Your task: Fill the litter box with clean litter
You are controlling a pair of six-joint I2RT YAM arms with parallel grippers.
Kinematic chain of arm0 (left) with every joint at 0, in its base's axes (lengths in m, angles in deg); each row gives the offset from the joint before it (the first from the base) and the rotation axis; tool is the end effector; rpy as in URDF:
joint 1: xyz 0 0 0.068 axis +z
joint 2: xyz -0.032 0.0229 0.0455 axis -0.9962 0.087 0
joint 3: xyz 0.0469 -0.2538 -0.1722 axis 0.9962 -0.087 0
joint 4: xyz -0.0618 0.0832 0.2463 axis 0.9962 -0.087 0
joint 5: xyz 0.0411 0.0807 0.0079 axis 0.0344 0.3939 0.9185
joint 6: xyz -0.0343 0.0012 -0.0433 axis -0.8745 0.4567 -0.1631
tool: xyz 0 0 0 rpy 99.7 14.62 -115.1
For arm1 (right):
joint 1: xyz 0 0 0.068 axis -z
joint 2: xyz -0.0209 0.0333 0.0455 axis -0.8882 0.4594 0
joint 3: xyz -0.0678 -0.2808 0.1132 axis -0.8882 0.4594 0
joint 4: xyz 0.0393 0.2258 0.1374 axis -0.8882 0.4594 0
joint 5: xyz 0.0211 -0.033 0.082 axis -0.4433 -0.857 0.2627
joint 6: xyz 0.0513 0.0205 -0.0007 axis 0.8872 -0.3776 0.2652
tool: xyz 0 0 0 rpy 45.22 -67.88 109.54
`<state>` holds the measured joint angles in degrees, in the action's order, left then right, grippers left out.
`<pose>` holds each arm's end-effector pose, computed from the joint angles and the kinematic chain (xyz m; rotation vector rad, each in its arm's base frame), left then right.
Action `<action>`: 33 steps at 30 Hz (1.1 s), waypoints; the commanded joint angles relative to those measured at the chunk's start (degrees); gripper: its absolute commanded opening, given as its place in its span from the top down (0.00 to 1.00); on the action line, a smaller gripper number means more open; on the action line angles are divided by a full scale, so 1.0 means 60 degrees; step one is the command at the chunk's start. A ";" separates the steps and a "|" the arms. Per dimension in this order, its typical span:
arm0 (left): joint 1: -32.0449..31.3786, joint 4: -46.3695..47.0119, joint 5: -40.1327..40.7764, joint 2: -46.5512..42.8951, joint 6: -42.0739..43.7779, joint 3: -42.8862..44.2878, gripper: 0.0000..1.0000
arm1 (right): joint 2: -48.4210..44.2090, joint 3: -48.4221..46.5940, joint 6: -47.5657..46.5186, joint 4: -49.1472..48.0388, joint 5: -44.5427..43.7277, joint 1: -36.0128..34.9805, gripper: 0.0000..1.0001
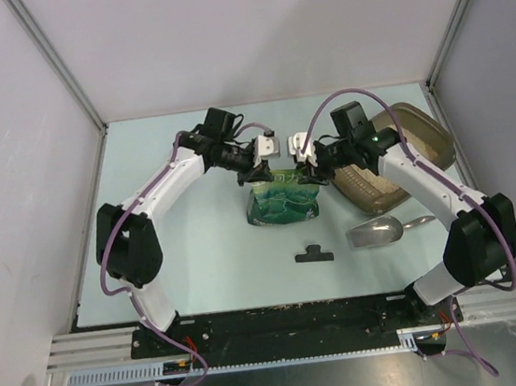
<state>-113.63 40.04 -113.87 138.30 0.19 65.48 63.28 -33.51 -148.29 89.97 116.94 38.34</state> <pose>0.3418 -0.2185 0.3240 1.7278 1.4987 -0.8381 0.2854 0.1570 0.3540 -1.6741 1.3707 0.5409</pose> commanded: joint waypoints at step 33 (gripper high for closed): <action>-0.0371 0.3234 -0.1102 -0.1187 -0.0056 -0.1036 0.50 | -0.0044 0.0661 0.2436 -0.1345 0.0351 0.0317 1.00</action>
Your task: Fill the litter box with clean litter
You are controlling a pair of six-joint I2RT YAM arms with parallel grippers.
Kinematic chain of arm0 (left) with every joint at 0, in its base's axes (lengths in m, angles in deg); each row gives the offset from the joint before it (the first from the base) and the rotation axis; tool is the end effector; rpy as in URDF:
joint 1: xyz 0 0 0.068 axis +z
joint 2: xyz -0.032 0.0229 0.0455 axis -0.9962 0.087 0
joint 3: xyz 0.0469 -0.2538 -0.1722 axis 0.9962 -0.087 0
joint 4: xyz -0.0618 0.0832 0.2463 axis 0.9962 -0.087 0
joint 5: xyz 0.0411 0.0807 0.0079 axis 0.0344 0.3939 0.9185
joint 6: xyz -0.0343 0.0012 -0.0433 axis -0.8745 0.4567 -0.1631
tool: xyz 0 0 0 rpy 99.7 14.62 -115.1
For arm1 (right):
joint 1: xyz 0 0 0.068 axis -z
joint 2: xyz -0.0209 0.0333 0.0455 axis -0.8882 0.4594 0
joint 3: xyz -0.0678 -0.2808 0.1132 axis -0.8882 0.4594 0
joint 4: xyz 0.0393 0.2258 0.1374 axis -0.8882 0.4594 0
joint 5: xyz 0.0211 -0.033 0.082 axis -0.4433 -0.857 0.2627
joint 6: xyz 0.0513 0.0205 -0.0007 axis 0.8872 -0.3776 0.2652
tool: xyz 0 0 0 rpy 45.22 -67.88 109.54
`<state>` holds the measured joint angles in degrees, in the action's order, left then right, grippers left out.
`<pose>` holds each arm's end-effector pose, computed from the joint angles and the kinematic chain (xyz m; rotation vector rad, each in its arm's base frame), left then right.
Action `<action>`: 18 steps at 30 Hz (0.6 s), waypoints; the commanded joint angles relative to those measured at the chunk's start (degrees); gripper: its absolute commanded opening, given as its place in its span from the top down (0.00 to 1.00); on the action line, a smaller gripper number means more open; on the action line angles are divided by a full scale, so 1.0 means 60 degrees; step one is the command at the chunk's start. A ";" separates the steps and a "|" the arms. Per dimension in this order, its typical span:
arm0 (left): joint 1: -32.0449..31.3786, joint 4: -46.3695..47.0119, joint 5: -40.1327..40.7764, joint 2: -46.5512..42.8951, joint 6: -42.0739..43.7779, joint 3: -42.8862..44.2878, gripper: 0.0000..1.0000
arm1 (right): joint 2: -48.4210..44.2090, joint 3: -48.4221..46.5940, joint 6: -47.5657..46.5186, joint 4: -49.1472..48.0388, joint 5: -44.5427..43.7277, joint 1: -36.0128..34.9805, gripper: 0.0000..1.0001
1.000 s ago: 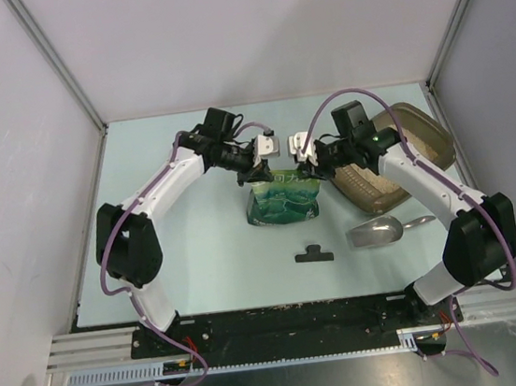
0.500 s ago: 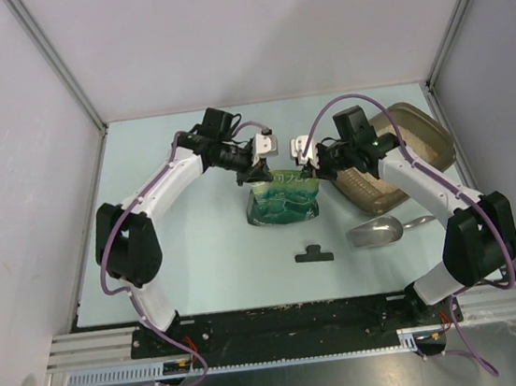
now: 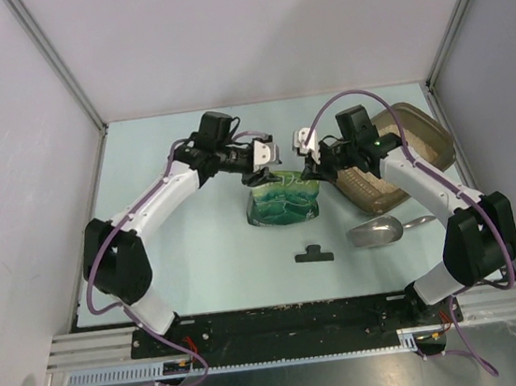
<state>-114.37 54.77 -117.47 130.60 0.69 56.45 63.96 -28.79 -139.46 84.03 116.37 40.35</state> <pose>0.3174 -0.2125 0.3412 1.6914 1.2322 -0.7758 0.2948 0.1483 0.3304 -1.5439 1.5301 0.5930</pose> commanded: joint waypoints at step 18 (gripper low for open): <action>-0.0278 0.1101 -0.0736 0.0859 -0.2233 0.0791 0.97 | -0.0245 -0.0140 0.1552 -0.0663 0.0490 0.0157 1.00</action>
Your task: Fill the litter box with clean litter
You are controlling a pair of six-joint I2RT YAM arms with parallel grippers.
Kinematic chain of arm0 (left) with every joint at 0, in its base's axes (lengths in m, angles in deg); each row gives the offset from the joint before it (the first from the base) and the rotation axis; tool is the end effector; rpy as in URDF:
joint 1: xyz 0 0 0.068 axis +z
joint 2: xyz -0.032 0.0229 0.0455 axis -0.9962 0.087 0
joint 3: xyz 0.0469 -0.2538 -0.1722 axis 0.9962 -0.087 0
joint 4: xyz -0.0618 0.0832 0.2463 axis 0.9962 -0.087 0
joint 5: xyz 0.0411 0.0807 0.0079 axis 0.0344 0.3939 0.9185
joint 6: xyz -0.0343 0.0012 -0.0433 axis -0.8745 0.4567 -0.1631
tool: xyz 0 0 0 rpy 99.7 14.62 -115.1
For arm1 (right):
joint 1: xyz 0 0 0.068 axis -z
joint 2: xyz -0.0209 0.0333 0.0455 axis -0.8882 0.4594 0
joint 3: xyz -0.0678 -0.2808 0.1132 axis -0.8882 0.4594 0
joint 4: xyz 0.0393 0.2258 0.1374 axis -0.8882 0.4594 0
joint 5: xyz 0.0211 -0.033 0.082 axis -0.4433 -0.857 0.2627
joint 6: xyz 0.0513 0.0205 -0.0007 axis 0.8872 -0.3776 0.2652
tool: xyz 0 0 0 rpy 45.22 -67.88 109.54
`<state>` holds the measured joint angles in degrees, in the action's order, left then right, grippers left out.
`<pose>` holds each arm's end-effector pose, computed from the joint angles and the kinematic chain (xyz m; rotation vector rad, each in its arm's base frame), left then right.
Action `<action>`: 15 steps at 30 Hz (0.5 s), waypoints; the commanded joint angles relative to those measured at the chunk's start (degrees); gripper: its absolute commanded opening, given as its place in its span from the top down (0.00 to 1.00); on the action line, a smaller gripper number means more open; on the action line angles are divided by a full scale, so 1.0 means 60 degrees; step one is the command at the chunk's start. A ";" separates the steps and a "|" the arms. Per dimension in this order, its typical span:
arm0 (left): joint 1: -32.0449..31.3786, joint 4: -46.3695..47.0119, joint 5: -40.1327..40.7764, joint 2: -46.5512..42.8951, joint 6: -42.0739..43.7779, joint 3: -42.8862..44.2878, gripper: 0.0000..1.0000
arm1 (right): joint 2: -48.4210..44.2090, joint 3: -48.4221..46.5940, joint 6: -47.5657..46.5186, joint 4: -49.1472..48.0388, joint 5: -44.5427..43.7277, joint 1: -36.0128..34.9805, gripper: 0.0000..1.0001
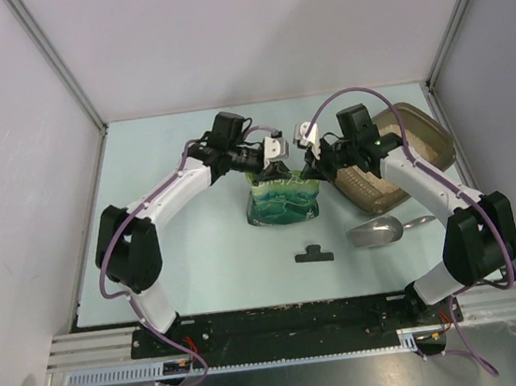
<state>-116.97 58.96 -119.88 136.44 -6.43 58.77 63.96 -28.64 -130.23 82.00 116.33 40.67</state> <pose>0.3318 -0.2430 0.3223 1.6624 1.2760 -0.9153 0.2978 0.1474 0.3321 -1.4189 1.6385 0.6642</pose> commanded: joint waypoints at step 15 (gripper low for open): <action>0.0538 0.1969 -0.0174 -0.0216 -0.3626 -0.0225 1.00 | 0.0209 -0.0371 0.1024 -0.1069 0.0849 -0.0248 0.62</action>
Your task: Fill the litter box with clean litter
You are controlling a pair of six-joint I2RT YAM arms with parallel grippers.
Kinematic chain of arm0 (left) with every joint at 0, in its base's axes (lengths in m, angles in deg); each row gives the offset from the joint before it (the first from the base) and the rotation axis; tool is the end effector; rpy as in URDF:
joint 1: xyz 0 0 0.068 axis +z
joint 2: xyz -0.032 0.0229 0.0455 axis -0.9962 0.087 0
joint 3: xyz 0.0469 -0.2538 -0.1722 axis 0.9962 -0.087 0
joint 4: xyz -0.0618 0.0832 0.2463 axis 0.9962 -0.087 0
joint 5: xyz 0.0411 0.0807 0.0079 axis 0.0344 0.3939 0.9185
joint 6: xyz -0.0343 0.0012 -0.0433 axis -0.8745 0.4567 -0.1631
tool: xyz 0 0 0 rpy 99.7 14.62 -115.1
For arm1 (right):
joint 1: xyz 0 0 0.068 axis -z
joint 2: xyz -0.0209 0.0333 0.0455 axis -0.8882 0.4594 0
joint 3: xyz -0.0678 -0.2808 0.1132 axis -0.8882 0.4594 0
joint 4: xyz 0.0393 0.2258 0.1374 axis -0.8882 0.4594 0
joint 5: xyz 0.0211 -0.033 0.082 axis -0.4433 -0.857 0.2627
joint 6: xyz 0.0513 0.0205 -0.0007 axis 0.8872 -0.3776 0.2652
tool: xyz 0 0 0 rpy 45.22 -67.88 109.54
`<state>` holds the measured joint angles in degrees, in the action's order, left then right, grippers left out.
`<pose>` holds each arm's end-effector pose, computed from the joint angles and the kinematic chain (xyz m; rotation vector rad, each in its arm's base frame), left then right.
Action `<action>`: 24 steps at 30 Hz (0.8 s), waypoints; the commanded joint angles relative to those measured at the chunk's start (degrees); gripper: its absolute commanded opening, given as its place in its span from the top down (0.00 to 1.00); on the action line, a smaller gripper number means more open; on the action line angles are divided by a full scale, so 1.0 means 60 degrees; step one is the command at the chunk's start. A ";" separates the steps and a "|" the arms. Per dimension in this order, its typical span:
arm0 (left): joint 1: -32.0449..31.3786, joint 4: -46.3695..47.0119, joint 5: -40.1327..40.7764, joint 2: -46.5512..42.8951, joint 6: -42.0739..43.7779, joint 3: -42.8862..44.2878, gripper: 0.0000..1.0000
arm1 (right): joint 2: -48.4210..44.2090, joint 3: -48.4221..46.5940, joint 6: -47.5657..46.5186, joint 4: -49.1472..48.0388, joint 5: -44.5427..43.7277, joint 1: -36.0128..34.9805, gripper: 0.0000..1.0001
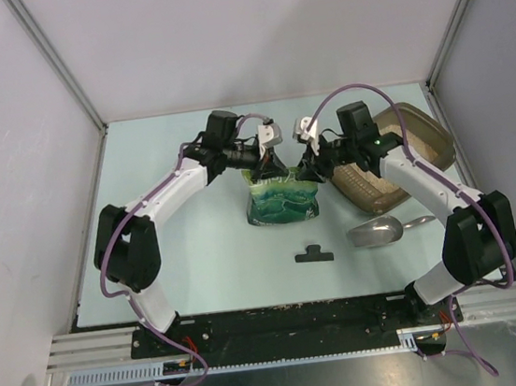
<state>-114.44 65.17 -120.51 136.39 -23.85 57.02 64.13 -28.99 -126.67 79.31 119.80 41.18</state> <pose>0.3451 -0.2301 0.3208 1.4486 1.4983 -1.0438 0.3013 0.1474 0.3379 -1.3720 1.6108 0.7364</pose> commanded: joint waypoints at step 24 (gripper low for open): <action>0.0408 0.1052 -0.0171 -0.0297 -0.1001 -0.0183 1.00 | 0.0151 -0.0561 -0.1239 0.2175 0.0416 0.1556 0.78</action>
<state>-114.26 68.54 -120.78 136.39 -27.89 55.93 66.08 -30.98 -128.86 81.60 124.90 45.88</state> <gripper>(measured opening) 0.013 0.188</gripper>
